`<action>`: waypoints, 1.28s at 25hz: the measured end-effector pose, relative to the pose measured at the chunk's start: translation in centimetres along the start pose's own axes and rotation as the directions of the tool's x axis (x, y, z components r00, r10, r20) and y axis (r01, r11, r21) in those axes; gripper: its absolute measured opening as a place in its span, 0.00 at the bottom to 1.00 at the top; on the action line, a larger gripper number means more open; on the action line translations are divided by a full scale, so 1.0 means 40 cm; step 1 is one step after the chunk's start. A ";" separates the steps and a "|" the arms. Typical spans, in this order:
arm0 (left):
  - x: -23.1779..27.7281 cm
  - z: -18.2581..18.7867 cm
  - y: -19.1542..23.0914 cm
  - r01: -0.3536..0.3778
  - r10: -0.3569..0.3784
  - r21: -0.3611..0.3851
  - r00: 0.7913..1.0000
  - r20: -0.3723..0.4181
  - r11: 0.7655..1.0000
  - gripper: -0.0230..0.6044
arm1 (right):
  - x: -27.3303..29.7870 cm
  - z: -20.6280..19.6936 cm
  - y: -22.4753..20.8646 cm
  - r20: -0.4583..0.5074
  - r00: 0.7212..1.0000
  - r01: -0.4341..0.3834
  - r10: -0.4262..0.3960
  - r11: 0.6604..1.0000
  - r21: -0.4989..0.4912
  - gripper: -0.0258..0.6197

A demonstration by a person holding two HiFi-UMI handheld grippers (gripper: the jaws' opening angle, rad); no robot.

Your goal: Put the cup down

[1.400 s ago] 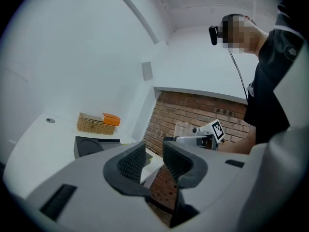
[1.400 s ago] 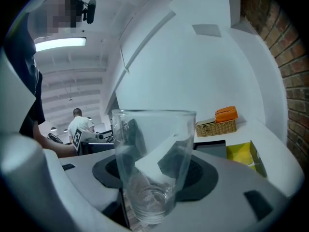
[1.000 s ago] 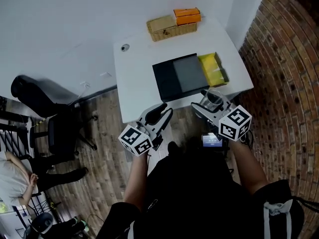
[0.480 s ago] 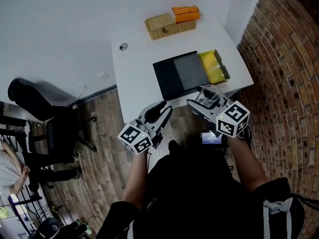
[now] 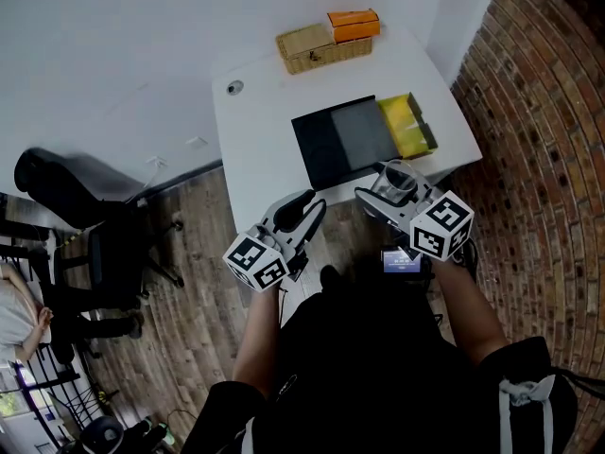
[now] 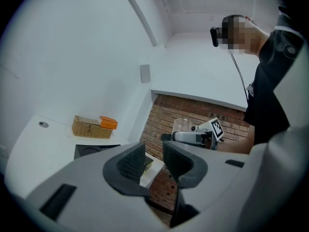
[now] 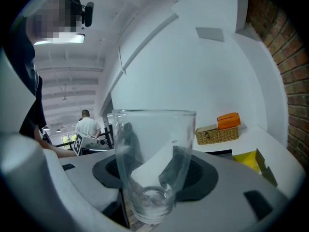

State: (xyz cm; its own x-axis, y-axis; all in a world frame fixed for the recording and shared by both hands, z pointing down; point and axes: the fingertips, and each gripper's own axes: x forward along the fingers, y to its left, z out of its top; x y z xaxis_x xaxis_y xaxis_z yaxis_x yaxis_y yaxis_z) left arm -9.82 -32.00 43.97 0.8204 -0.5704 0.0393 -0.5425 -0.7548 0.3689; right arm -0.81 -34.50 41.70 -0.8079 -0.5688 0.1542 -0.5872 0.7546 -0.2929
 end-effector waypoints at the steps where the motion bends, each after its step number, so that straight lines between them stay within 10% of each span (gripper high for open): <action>1: 0.001 -0.002 0.002 -0.001 0.001 -0.001 1.000 -0.001 1.000 0.22 | -0.001 -0.001 -0.002 -0.001 1.000 0.002 -0.002 1.000 0.000 0.46; 11: -0.001 -0.011 0.021 -0.022 0.022 -0.004 1.000 -0.017 1.000 0.22 | 0.006 -0.025 -0.048 -0.051 0.999 0.003 -0.004 1.000 -0.019 0.46; 20: -0.020 -0.043 0.066 -0.080 0.078 -0.031 0.995 -0.063 0.996 0.22 | 0.141 0.032 -0.163 -0.125 0.992 -0.020 -0.013 0.965 -0.260 0.46; 32: -0.049 -0.069 0.105 -0.136 0.130 -0.095 0.989 -0.070 0.986 0.22 | 0.404 -0.078 -0.191 -0.134 0.986 -0.126 0.102 0.974 -0.186 0.46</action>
State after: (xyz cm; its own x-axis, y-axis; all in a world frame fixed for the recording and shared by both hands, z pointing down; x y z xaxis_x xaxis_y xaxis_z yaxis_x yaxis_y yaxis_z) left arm -13.23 -33.15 48.01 0.7537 -0.6394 0.1522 -0.6295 -0.6358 0.4466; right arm -9.53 -48.42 49.39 -0.8628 -0.4400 0.2488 -0.4798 0.8679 -0.1288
